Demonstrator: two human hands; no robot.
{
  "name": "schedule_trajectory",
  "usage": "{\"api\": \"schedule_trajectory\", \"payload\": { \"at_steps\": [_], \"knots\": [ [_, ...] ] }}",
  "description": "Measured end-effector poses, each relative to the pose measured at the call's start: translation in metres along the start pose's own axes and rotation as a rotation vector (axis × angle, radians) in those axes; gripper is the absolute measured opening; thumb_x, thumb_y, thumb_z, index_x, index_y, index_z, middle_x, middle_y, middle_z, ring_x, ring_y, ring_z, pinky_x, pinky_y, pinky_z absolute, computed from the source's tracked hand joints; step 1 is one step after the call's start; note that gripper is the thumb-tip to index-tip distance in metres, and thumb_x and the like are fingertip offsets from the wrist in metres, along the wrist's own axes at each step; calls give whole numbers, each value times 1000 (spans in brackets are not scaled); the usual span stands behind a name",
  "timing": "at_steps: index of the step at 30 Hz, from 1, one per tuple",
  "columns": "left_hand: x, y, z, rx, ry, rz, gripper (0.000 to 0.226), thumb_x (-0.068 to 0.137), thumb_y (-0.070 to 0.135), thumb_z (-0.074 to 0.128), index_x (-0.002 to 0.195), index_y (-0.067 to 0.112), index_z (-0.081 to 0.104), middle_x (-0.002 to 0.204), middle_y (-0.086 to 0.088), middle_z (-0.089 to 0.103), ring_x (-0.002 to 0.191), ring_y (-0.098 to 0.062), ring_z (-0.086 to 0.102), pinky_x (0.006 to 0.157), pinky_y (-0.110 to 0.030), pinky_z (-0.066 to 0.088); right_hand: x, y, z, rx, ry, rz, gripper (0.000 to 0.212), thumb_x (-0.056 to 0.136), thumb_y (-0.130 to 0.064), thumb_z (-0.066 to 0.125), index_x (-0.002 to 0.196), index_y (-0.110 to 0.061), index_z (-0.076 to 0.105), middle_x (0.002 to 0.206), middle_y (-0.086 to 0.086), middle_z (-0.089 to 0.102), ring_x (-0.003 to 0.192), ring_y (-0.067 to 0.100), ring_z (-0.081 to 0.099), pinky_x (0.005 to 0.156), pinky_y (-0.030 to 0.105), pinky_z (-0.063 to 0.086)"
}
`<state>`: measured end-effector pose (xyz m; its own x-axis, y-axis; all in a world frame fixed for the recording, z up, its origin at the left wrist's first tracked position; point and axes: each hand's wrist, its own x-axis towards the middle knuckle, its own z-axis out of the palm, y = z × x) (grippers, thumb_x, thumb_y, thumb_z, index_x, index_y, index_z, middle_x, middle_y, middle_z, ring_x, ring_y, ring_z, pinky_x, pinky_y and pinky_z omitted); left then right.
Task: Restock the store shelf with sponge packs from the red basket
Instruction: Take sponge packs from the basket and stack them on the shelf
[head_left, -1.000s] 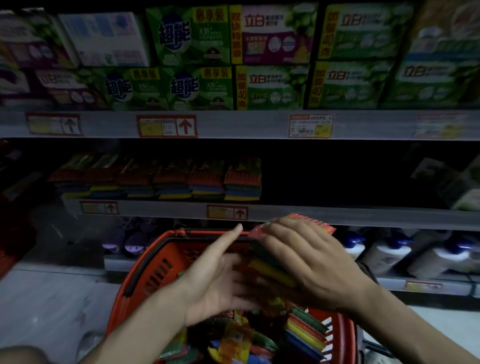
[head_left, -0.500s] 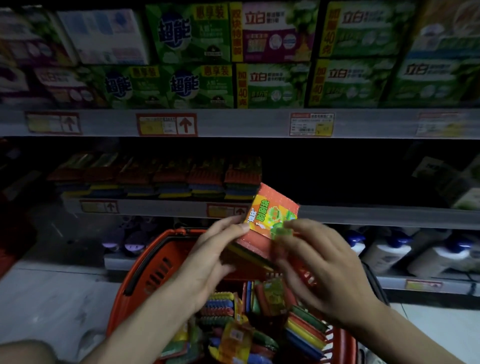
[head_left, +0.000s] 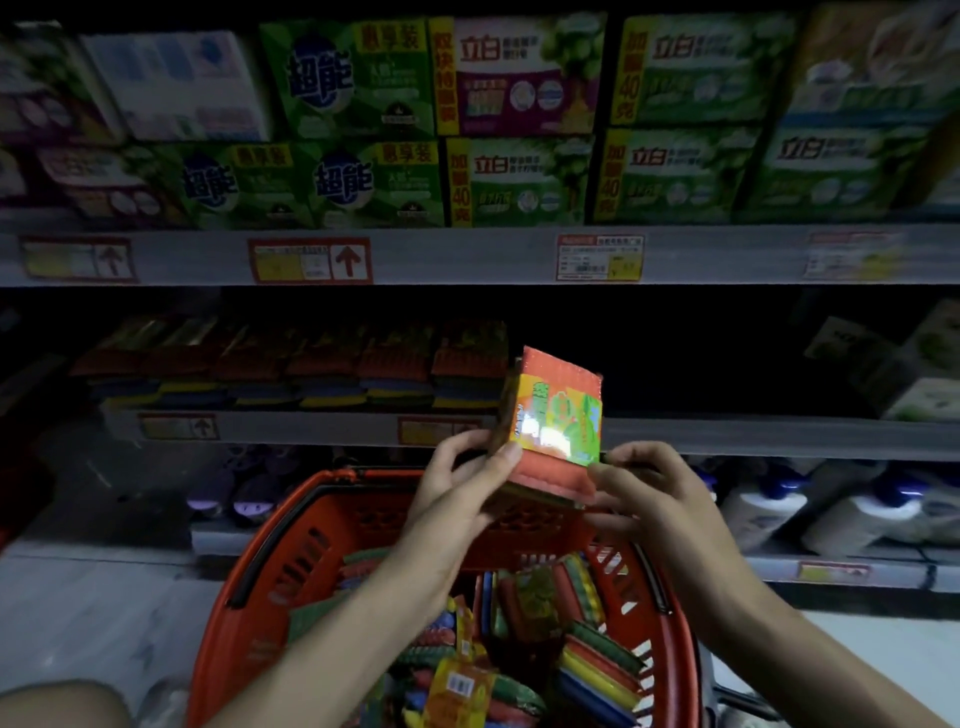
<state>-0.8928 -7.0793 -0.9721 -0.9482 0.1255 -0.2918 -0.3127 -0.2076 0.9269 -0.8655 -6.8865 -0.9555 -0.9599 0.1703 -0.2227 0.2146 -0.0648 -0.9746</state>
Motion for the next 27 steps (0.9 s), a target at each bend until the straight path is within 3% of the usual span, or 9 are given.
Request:
{"api": "schedule_trajectory", "payload": {
  "at_steps": [5,7,10,14,18,23,27],
  "knots": [
    [2,1,19,141,13,121,51,80,53,72,126,37,57,121,17,70,103,9,67,85,-20,48,6,7,-3,8,49,-5,22,90,-13,76,110,-16,68,99,6,78,90,24,77,80,36,61],
    [6,-1,21,218,53,178,48,81,52,74,125,40,58,122,14,68,102,7,68,79,-16,53,7,10,-2,-1,81,-10,21,90,-14,77,110,-19,69,99,5,78,91,22,77,85,41,62],
    [16,-6,20,346,113,251,39,84,52,76,120,44,62,127,7,64,111,-3,66,83,-18,53,9,13,-4,-22,115,-60,22,91,-16,76,112,-23,73,97,-2,79,91,21,77,85,47,62],
    [23,-8,24,421,201,358,21,91,40,75,112,42,70,118,23,68,115,3,59,88,-15,48,14,11,-10,-16,103,-110,23,93,-18,73,113,-29,73,93,-9,79,87,16,77,76,36,64],
    [27,-6,31,347,217,401,15,92,26,77,106,33,76,102,19,75,100,2,68,82,-18,56,24,11,-13,38,117,-113,25,94,-13,71,115,-26,73,89,-4,80,84,15,78,68,27,63],
    [29,-6,38,373,209,462,22,96,20,72,114,33,74,114,20,72,102,8,66,85,-10,52,34,15,-8,78,183,-119,30,91,-14,75,118,-27,75,102,-5,80,99,18,77,93,47,60],
    [31,-8,43,453,234,512,32,100,12,63,123,33,72,126,25,59,117,10,55,95,-10,47,44,19,-4,80,226,-144,30,91,-14,76,118,-26,76,103,-8,80,103,14,75,93,37,60]
  ]
}}
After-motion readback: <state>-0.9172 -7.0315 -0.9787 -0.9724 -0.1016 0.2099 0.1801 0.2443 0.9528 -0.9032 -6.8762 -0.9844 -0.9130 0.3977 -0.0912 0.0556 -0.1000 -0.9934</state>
